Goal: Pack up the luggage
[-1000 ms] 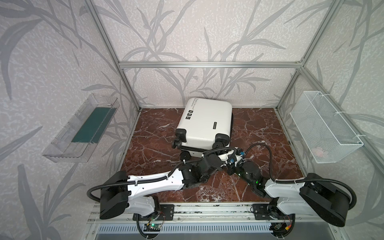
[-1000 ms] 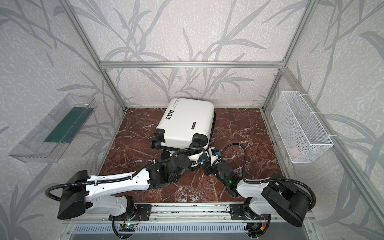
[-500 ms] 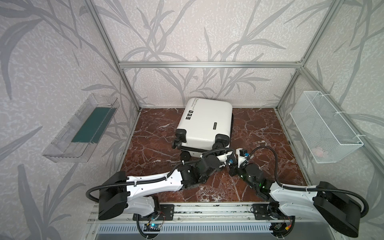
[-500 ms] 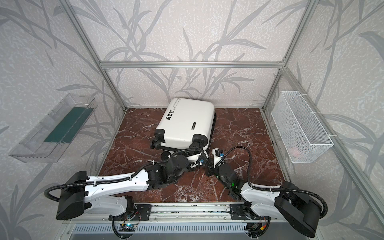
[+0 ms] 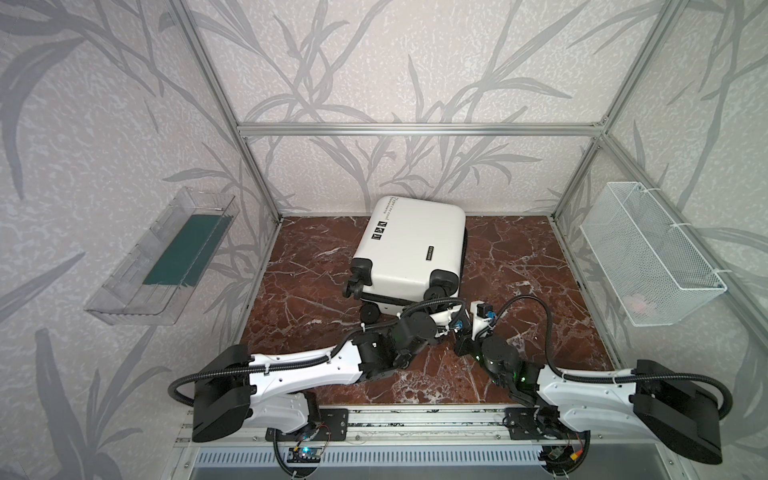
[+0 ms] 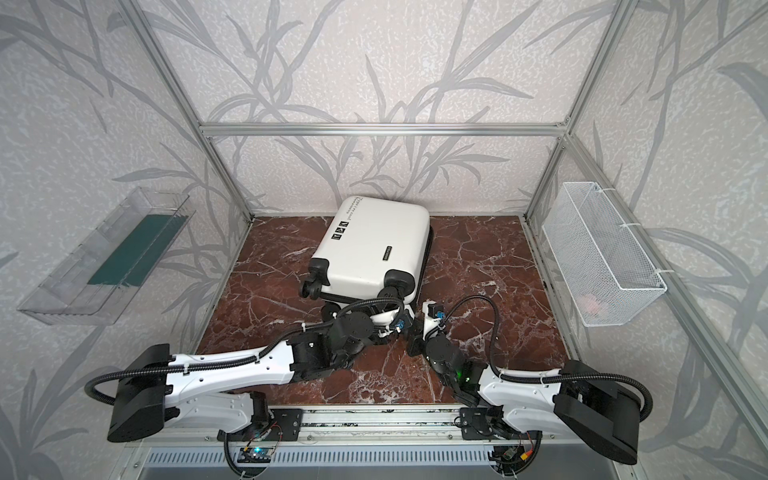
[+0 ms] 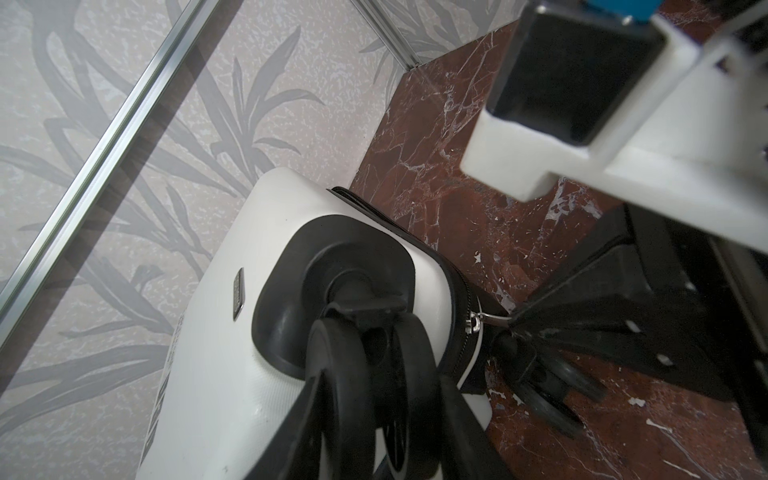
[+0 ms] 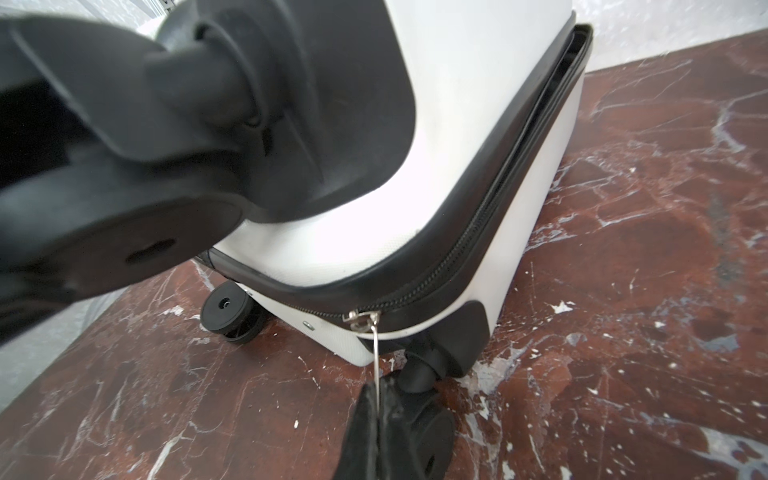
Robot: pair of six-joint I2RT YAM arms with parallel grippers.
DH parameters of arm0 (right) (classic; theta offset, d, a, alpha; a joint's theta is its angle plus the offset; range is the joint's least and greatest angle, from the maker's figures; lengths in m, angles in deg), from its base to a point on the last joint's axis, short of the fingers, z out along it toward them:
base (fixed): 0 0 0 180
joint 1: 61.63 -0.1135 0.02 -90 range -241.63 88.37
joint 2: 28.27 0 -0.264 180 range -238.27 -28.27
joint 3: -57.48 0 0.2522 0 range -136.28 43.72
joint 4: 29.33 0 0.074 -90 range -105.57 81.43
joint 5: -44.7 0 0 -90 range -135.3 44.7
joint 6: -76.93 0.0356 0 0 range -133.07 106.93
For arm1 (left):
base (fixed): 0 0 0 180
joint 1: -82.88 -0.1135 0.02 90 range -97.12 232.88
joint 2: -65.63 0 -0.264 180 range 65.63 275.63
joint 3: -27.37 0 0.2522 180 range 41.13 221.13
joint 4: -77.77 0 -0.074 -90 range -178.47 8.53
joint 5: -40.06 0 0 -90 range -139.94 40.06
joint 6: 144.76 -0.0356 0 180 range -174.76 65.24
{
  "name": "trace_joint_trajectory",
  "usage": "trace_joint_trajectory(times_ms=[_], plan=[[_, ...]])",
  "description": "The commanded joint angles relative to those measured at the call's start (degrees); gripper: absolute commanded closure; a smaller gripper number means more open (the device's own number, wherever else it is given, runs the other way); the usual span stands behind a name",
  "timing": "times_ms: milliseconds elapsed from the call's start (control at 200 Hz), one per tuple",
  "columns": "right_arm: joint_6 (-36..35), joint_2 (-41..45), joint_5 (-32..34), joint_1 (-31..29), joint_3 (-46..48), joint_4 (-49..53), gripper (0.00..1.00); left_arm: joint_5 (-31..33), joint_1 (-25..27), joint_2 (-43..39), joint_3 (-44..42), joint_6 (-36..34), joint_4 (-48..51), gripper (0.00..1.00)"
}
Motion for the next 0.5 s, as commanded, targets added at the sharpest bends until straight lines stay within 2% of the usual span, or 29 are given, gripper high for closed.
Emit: trace_joint_trajectory(times_ms=[0,331,496], plan=[[0.7,0.0,10.6,-1.2,0.2,3.4,1.00,1.6,0.3,-6.3,2.8,0.2,-12.4,1.00],[-1.3,2.7,11.0,-2.0,0.7,2.7,1.00,-0.3,0.3,-6.9,5.2,-2.0,-13.5,1.00],[-1.0,4.2,15.4,-2.2,1.6,2.4,1.00,0.7,0.4,-7.0,5.1,-2.7,-15.1,1.00]])
